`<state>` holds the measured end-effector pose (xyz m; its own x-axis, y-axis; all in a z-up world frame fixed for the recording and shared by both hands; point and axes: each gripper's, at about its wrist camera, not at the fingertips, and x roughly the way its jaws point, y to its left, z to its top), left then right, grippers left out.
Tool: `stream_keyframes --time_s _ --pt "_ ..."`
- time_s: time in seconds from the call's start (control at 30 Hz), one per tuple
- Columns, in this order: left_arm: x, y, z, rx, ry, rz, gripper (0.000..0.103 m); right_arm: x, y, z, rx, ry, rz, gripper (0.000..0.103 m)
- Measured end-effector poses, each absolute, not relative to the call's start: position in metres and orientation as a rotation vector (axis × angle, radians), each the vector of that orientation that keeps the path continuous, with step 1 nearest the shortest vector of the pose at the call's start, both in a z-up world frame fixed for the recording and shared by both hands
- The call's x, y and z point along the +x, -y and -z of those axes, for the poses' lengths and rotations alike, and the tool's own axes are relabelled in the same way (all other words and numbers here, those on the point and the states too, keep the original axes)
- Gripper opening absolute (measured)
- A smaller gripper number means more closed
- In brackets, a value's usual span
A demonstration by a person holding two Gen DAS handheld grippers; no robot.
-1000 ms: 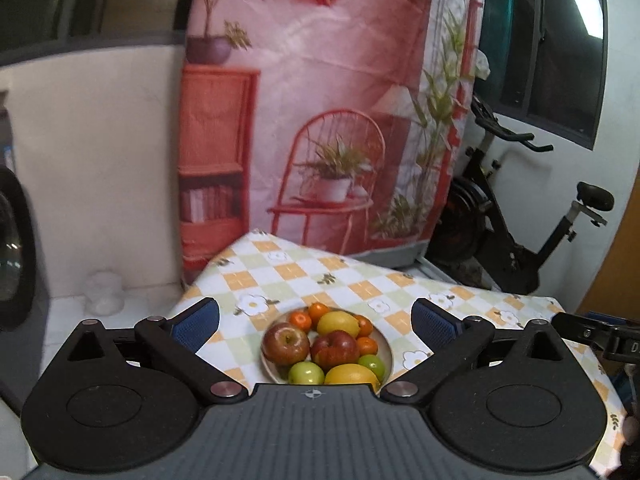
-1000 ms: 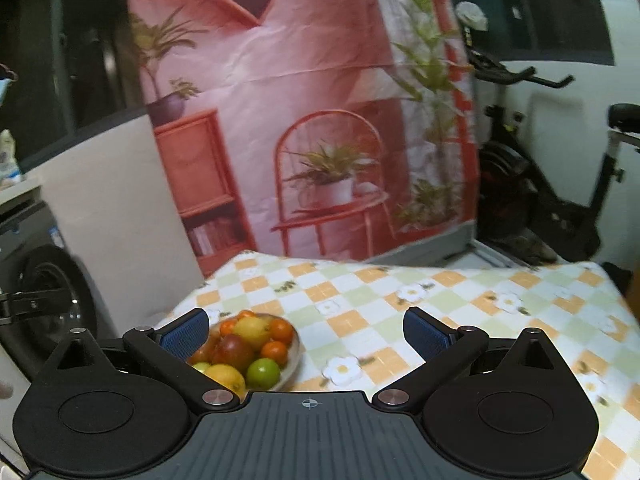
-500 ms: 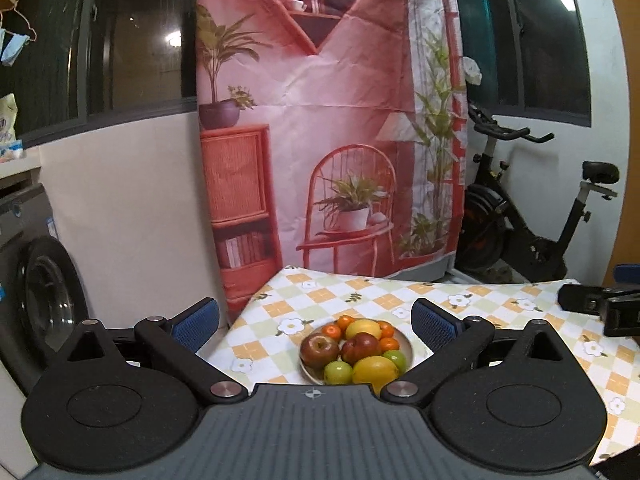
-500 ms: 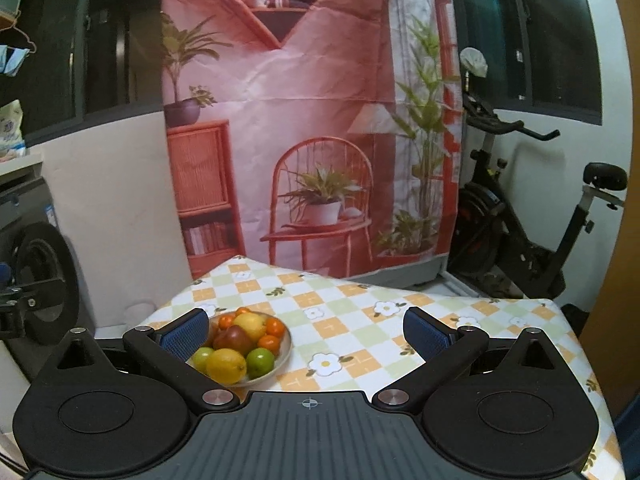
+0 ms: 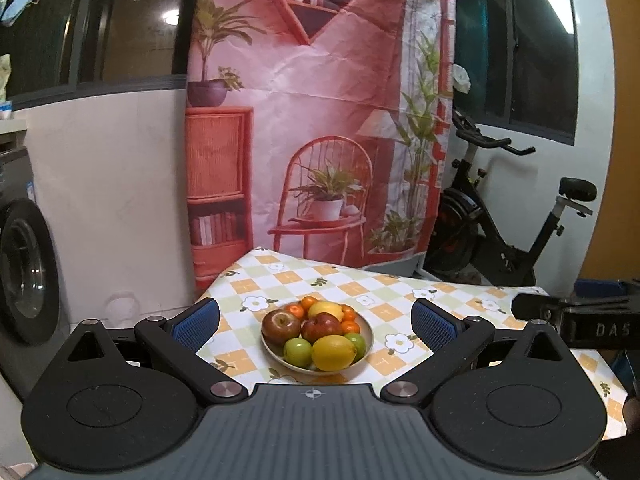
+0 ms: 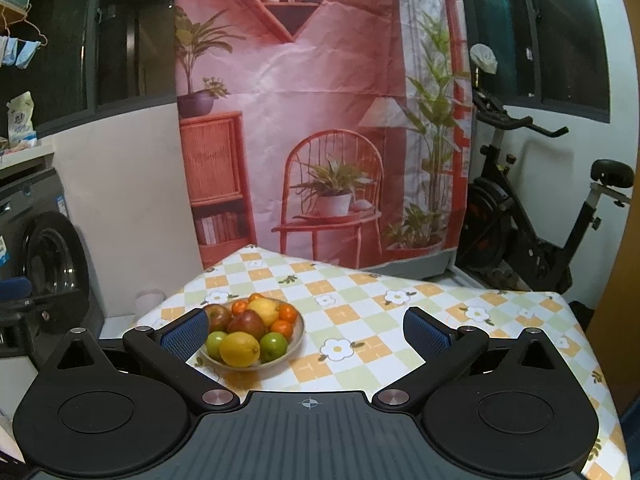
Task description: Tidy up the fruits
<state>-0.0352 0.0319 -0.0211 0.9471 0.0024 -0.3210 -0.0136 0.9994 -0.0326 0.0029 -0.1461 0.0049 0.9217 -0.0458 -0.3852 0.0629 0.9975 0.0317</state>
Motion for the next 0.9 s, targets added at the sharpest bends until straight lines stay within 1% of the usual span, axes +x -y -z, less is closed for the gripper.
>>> stream_keyframes --time_s 0.4,0.9 --pt "-0.041 -0.017 0.023 0.029 -0.301 -0.025 0.103 0.002 0.149 -0.001 0.032 -0.407 0.069 0.102" --pt "-0.047 -0.015 0.023 0.027 -0.272 -0.04 0.103 0.002 0.148 0.0 0.029 -0.41 0.063 0.102"
